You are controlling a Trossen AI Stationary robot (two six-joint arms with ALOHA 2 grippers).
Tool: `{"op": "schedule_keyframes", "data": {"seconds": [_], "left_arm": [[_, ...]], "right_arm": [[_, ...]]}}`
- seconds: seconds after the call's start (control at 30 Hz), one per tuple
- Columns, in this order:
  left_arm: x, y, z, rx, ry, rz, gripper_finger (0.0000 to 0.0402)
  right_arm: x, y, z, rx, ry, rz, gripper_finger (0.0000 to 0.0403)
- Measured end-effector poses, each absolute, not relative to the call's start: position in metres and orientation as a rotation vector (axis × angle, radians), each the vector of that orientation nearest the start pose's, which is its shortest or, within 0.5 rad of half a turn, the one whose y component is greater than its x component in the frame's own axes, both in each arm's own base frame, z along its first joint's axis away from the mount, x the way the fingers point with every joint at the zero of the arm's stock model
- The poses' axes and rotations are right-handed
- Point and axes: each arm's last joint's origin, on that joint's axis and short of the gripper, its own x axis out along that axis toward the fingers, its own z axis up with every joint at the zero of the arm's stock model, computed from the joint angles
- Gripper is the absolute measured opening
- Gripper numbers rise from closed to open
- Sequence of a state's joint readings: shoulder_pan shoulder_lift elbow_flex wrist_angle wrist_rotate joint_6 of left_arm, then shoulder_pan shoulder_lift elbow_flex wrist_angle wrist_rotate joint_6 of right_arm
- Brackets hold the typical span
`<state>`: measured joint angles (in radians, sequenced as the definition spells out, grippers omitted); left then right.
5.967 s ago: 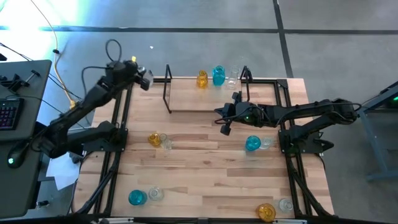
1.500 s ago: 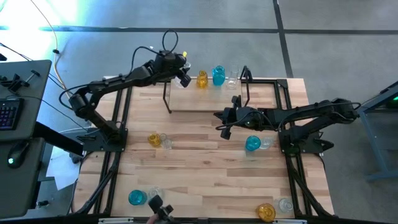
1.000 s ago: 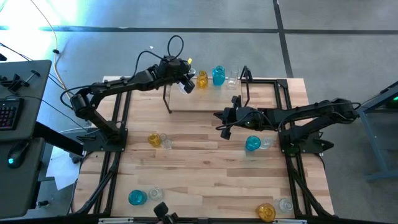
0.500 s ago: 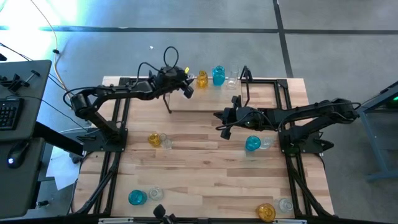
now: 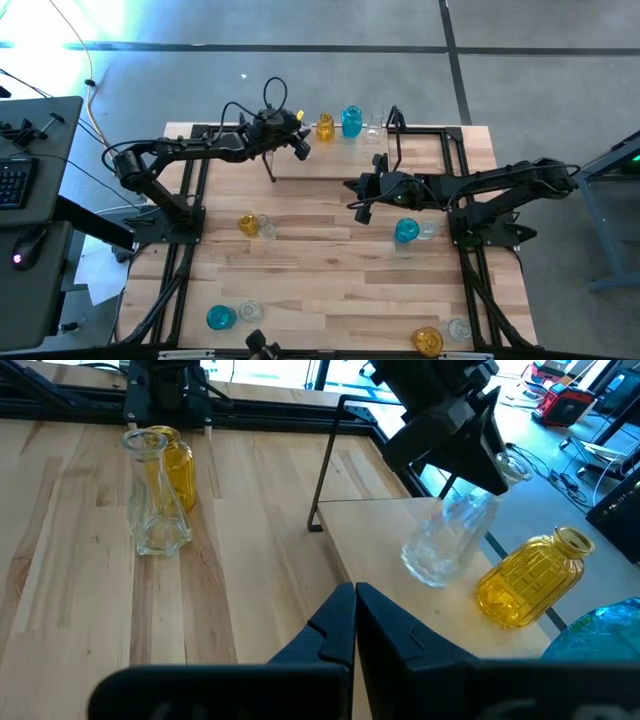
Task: Sort vases onto shelf
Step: Put the transparent vase on the shelf
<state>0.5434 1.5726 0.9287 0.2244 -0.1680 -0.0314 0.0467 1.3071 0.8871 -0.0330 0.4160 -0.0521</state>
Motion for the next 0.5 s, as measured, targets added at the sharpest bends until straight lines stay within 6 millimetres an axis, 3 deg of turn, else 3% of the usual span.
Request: {"op": "schedule_keyframes", "data": {"seconds": [0.33, 0.5], "left_arm": [[0.288, 0.181, 0.230, -0.065, 0.428, 0.727, 0.0198], [0.280, 0.177, 0.243, -0.033, 0.433, 0.747, 0.0215]], "right_arm": [[0.284, 0.002, 0.272, -0.155, 0.453, -0.351, 0.0000], [0.284, 0.002, 0.272, -0.154, 0.453, -0.351, 0.0000]]}}
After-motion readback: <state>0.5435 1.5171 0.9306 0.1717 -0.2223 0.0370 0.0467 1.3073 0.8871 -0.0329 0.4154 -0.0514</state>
